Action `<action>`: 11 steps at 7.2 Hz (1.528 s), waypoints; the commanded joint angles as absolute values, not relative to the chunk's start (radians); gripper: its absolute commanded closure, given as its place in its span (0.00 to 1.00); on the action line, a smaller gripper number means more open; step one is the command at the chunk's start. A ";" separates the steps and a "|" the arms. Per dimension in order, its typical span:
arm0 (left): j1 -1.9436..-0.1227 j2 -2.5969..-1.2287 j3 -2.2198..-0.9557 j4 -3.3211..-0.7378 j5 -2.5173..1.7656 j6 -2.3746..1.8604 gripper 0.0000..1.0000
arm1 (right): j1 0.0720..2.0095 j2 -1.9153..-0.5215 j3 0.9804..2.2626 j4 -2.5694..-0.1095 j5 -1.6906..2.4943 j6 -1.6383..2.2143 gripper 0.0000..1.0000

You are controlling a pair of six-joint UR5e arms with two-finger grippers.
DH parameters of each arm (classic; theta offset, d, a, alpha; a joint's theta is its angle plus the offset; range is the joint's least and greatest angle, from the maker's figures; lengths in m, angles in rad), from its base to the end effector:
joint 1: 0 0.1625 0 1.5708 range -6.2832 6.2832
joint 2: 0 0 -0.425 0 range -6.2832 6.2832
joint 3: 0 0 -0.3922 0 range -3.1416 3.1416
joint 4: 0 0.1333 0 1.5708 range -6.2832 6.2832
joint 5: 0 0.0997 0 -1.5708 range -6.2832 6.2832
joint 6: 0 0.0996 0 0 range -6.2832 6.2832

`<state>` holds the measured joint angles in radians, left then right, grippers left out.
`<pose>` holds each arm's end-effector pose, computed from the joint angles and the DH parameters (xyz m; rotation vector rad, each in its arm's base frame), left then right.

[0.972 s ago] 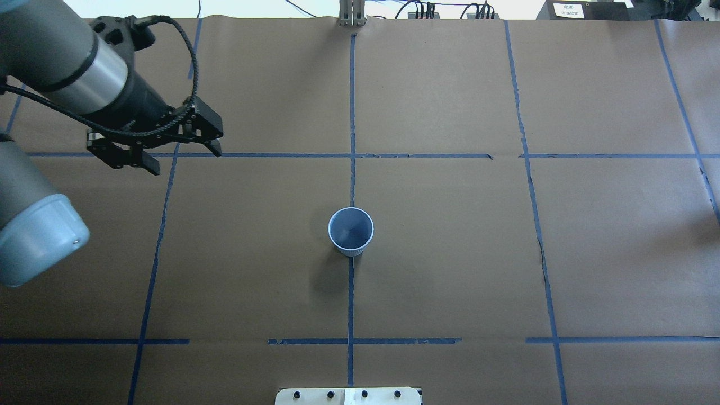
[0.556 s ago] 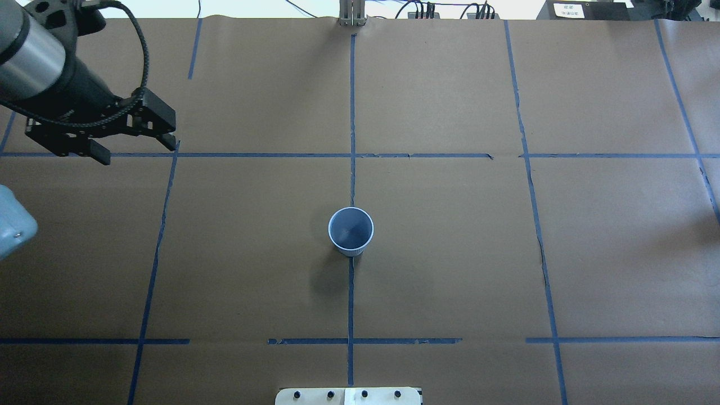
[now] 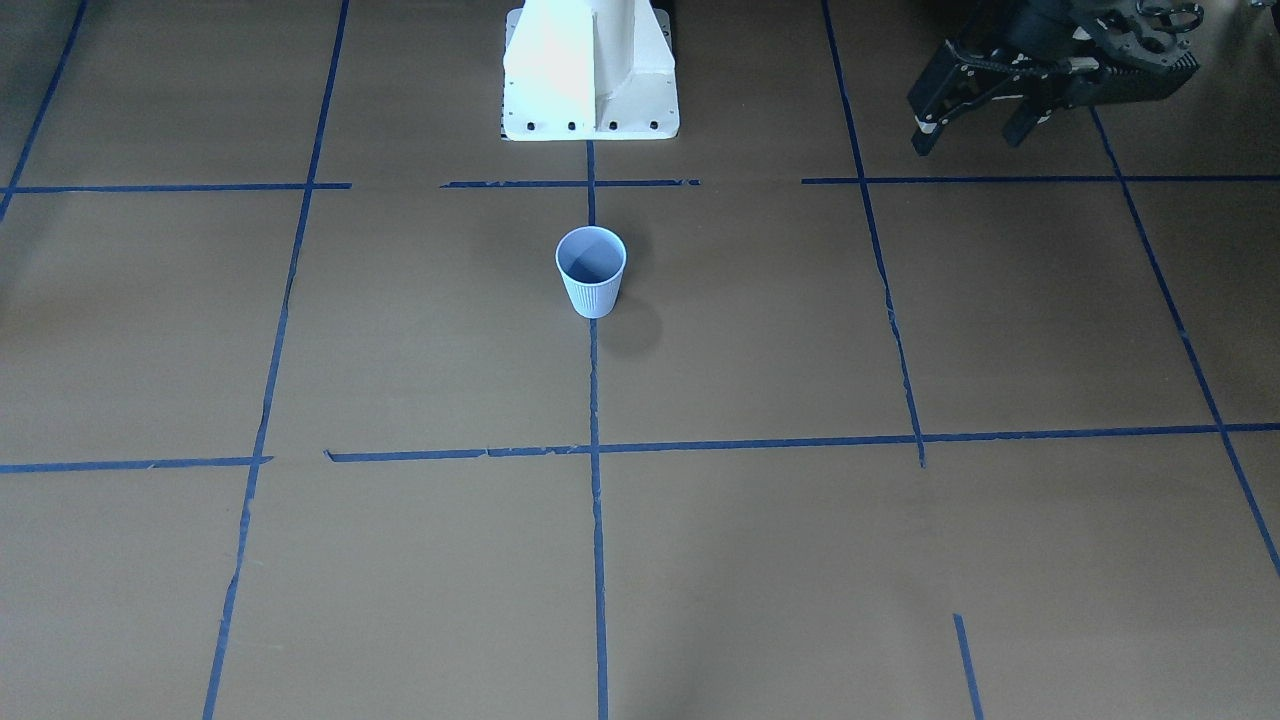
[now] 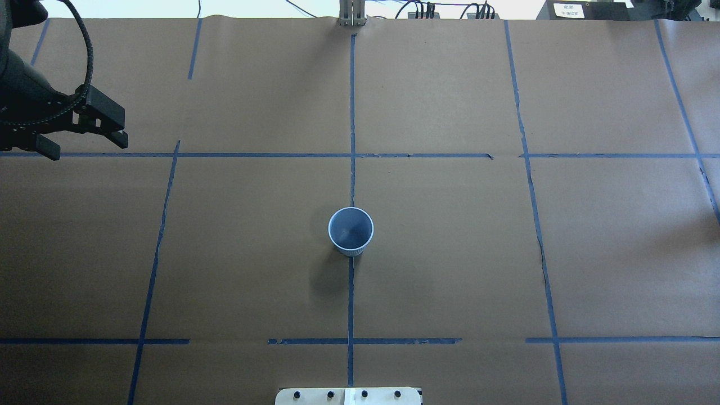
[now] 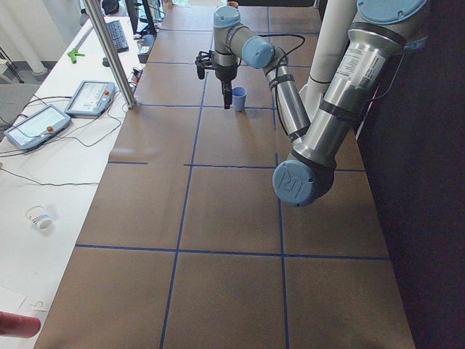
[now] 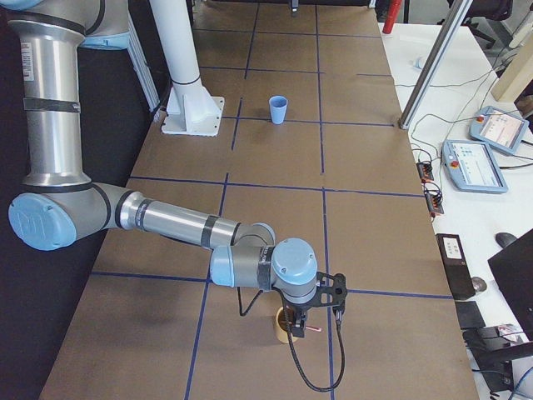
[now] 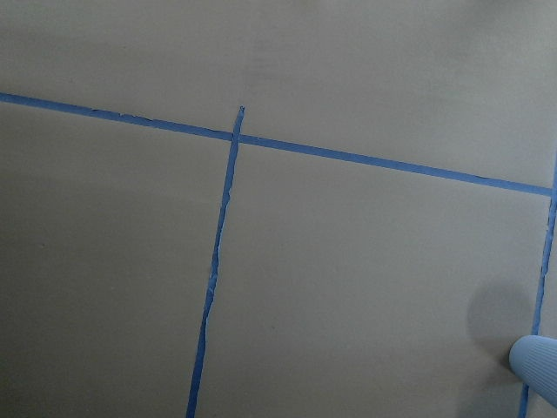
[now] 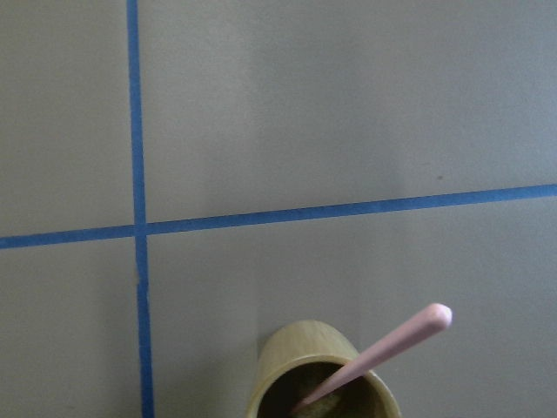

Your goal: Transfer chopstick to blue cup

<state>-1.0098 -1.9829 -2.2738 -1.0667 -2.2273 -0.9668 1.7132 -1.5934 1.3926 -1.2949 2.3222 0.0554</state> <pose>0.1885 -0.4363 0.2072 -0.0146 0.8659 -0.1797 0.1327 -0.4655 0.7307 0.1042 -0.7480 0.1601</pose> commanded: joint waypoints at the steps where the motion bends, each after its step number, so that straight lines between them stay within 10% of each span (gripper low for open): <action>1: -1.009 -1.982 -2.270 -1.066 -2.227 -0.966 0.00 | 1.712 -1.580 1.272 -1.130 2.315 0.145 0.00; 9: -1.008 -1.979 -2.266 -1.066 -2.227 -0.966 0.00 | 1.709 -1.546 1.223 -1.069 2.310 0.233 0.02; 11: -1.006 -1.980 -2.264 -1.066 -2.227 -0.968 0.00 | 1.698 -1.546 1.223 -1.068 2.309 0.233 0.31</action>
<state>-1.0075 -1.9798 -2.2645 -1.0669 -2.2273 -0.9674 1.7022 -1.5463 1.2229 -1.0688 2.3091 0.2331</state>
